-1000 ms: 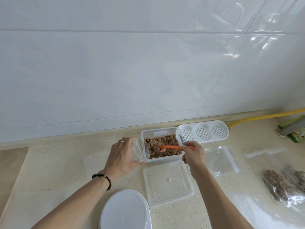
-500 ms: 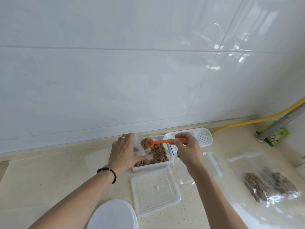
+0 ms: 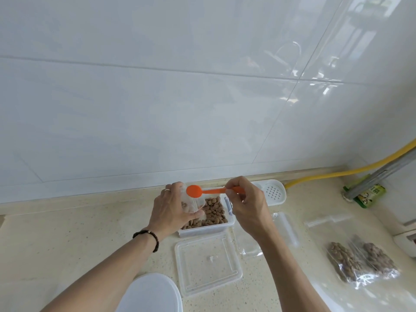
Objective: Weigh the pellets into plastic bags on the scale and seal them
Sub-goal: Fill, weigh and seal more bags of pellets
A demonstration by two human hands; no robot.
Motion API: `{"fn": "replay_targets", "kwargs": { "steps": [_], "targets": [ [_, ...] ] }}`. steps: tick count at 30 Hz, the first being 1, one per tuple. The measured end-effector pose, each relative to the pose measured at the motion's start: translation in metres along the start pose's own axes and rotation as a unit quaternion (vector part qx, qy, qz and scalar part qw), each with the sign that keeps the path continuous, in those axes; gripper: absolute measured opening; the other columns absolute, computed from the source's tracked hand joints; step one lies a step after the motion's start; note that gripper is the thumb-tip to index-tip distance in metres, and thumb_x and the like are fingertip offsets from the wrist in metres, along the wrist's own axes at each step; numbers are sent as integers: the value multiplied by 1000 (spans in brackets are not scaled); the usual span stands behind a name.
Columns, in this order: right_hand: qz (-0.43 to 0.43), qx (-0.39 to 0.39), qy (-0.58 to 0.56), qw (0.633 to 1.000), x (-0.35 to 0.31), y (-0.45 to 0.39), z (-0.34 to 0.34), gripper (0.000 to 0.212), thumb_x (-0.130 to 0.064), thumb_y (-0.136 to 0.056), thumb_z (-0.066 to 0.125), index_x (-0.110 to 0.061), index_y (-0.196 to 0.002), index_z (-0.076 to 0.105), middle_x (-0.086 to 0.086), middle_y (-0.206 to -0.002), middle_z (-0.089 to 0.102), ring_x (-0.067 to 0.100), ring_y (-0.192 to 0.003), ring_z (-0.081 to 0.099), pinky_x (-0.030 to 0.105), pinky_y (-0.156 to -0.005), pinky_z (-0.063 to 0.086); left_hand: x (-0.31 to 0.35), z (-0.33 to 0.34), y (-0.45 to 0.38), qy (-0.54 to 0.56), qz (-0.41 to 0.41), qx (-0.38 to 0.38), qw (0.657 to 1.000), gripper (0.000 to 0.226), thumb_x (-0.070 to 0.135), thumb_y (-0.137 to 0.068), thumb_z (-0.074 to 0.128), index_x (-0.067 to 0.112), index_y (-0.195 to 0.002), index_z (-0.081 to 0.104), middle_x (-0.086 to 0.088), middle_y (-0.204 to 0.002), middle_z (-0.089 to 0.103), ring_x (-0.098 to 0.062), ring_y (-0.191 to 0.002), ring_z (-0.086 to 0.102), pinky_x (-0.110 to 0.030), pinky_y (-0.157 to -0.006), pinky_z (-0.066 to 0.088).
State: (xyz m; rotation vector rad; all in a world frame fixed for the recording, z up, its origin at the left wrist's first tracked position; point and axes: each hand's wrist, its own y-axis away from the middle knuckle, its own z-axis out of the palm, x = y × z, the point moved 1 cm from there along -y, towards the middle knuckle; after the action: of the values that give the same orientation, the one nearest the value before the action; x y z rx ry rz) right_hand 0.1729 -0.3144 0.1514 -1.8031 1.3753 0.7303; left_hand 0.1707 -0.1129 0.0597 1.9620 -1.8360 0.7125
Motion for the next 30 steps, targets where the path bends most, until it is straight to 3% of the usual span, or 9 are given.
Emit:
{"fn": "replay_targets", "kwargs": {
  "steps": [3,6,10,13,16,18,24,30],
  "targets": [
    [60,78,-71,993,8,-2,4,18,-6,-93,59,-22,-86,62,-5,-74,66,30,-58,57,38,-53,48,-7,-1,1,3,-5,3,1000,91,67,-63,76,17,-128,36,-4,-127,49,-23,-114,50,-36,-92,42],
    [131,124,-56,982,32,-1,11,16,-7,-94,57,-22,-87,61,-2,-84,67,30,-60,60,42,-55,54,-22,-4,6,0,-22,10,1000,91,64,-61,78,18,-127,37,-5,-127,51,-24,-114,51,-36,-94,42],
    [200,82,37,976,68,7,32,11,-9,-96,53,-17,-92,60,-10,-84,63,20,-70,58,31,-60,45,-46,-9,15,-20,-27,-3,999,94,67,-58,78,19,-128,37,-3,-123,51,-22,-112,52,-34,-94,41],
    [228,46,28,972,77,13,51,11,-10,-96,51,-16,-94,60,-5,-84,63,25,-70,62,42,-64,54,-57,-11,21,-47,-9,-12,999,98,74,-54,73,18,-127,38,-3,-118,53,-21,-108,56,-35,-93,43],
    [249,-26,-19,968,72,10,66,11,-10,-98,50,-15,-95,60,2,-84,65,20,-54,61,28,-48,50,-62,-9,24,-72,11,-20,997,101,78,-52,71,17,-126,39,-3,-115,54,-20,-105,57,-34,-93,43],
    [265,-61,-34,962,68,8,72,11,-10,-98,51,-16,-95,60,7,-86,68,15,-47,58,24,-45,44,-63,-7,24,-81,16,-26,996,104,79,-51,71,17,-128,39,-3,-118,53,-20,-108,56,-34,-96,41],
    [348,12,-123,929,70,10,70,12,-5,-96,50,-10,-98,60,10,-74,62,13,-43,53,26,-43,41,-62,-6,26,-68,15,-24,997,106,78,-49,73,18,-130,39,-2,-122,52,-19,-112,54,-35,-100,38],
    [377,72,-184,905,75,13,54,11,-3,-94,53,-11,-97,61,18,-87,67,15,-43,52,27,-45,42,-57,-8,21,-64,15,-15,998,101,75,-50,75,20,-128,39,-2,-123,52,-19,-113,54,-35,-100,38]
  ]
}}
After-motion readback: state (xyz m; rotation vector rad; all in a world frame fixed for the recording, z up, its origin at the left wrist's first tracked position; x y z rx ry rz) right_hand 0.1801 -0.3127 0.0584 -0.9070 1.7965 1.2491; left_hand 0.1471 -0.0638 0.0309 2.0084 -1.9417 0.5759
